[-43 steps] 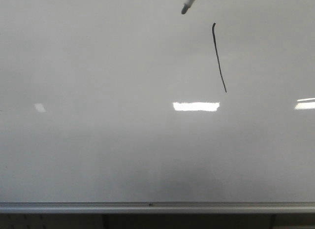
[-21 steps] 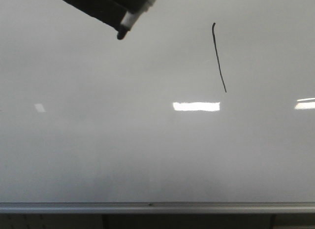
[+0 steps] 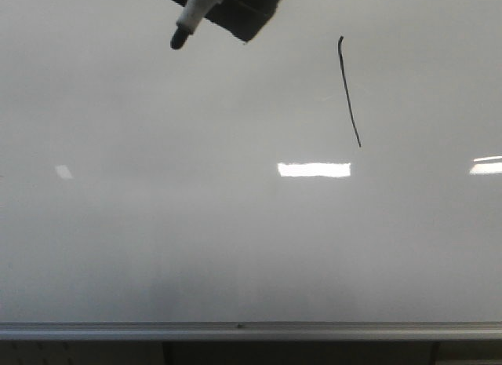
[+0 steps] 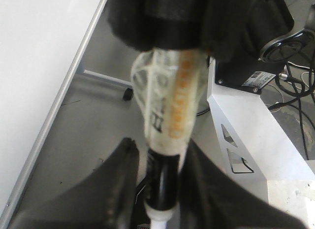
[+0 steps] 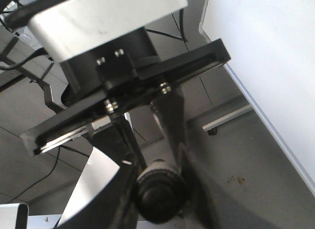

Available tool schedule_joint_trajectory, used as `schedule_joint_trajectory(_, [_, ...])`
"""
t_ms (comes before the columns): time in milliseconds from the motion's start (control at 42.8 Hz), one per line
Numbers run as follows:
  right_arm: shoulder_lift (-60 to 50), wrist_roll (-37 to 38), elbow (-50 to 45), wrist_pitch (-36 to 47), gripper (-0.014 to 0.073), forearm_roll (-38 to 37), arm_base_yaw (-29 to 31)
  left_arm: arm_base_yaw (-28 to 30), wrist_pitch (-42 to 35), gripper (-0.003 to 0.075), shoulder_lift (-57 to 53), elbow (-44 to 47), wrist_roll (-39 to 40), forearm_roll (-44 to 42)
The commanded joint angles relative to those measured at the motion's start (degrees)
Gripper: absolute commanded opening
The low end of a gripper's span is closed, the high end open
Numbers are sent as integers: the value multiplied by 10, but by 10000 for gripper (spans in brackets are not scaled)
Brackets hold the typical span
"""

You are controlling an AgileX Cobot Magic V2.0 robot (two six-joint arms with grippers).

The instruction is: Write number 1 on whiteboard

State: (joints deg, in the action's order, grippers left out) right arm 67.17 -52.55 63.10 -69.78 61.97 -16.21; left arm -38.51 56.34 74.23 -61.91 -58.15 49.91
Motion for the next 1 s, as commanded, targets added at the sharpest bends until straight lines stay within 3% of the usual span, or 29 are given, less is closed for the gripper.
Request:
schedule_joint_trajectory(0, [-9,-5,18,-1,-59,47,0,-4,-8,-13,-13,-19,-2,37])
schedule_joint_trajectory(187, [-9,-5,18,3,-28,50,0,-4,-8,-20,-13,-19,-3,44])
schedule_joint_trajectory(234, [-9,-5,18,3,25,51,0,-4,-8,-20,-13,-19,-3,42])
schedule_joint_trajectory(351, [-11,-5,18,16,268,51,1,5,-15,-20,-13,-19,-3,31])
schedule_joint_trajectory(444, [-23,-5,18,35,362,45,12,20,-22,-20,-13,-19,-2,17])
schedule_joint_trajectory(701, [-93,17,0,121,322,-10,72,119,-26,-20,-12,-17,34,-35])
schedule_joint_trajectory(981, [-203,17,-131,282,-43,-12,80,291,-69,-20,-28,48,73,-56])
